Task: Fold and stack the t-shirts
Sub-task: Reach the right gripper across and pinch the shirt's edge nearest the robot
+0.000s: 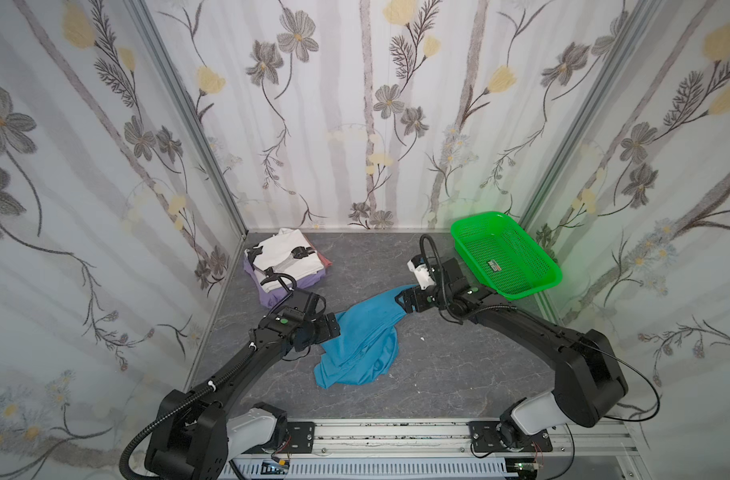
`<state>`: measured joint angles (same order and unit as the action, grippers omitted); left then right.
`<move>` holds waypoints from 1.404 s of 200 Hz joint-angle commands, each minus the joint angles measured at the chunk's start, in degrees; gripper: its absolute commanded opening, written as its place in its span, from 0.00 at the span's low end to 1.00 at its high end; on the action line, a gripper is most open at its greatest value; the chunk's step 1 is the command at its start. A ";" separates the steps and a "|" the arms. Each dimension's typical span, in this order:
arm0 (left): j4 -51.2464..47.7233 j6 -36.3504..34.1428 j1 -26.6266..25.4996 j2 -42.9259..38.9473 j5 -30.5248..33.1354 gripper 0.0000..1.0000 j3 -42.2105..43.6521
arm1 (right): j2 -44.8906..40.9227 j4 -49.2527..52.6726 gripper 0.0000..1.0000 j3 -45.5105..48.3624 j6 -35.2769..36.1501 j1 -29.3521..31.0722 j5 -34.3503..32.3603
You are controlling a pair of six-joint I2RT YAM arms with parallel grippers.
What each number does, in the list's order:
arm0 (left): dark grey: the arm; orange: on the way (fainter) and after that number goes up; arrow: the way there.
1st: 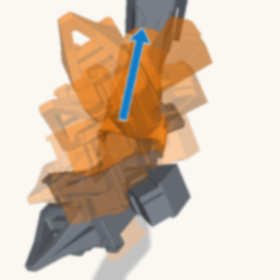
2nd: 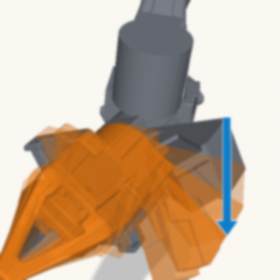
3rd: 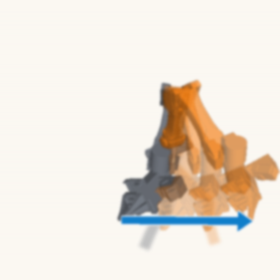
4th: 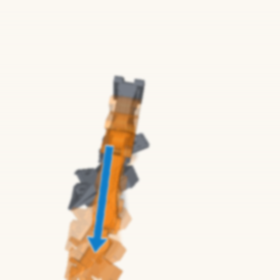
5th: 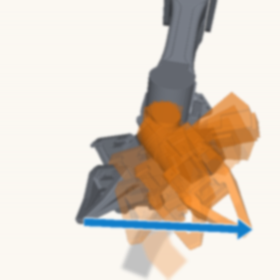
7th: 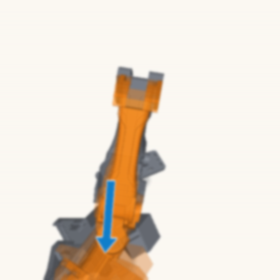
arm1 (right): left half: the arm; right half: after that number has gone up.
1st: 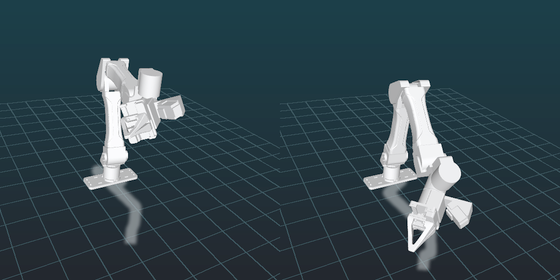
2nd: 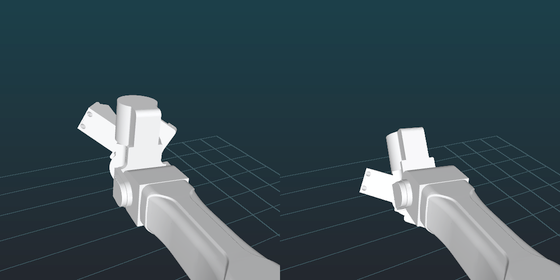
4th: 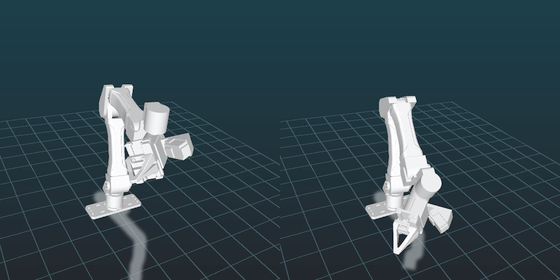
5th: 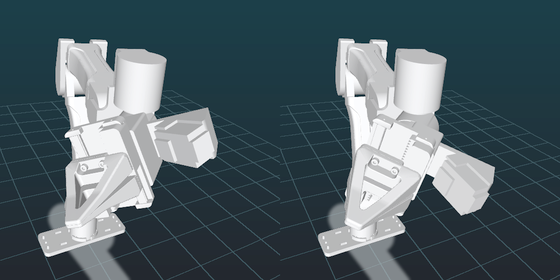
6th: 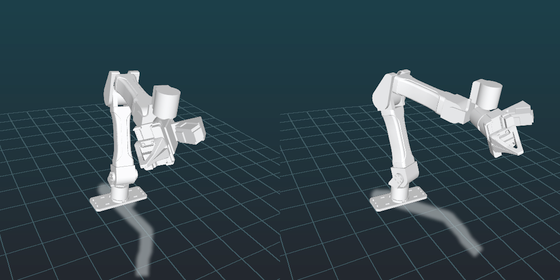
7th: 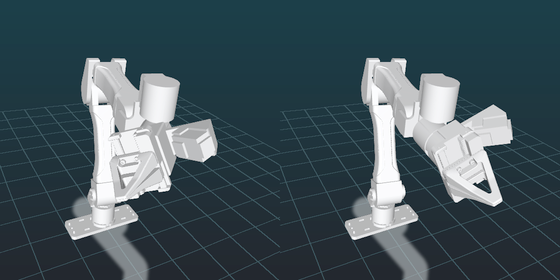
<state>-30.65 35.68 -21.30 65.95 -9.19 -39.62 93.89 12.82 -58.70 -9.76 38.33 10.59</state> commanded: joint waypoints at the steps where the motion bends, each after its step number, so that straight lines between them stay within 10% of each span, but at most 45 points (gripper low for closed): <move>1: -1.38 5.01 0.82 -3.06 3.47 0.99 2.33 | -0.84 -5.01 0.88 1.63 2.02 11.25 -2.11; 81: -7.95 4.75 16.20 -9.50 8.60 1.00 -1.32 | 21.56 3.69 0.63 -20.75 -1.23 34.43 -14.06; 164: -9.09 3.48 16.20 -11.50 11.48 1.00 -1.70 | 30.94 9.59 0.46 -24.86 -6.10 35.11 -20.89; 213: -8.49 3.10 16.22 -10.80 10.82 1.00 -2.41 | 29.30 9.59 0.00 -24.08 -7.98 35.23 -23.07; 281: -4.08 0.81 16.23 -7.58 3.44 1.00 -4.85 | 12.95 15.75 0.00 -23.07 -7.38 32.31 -29.64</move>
<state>-38.57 37.67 -5.13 57.54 -1.21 -43.68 111.26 25.41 -81.67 -16.84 72.25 -14.39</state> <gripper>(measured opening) 0.997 0.049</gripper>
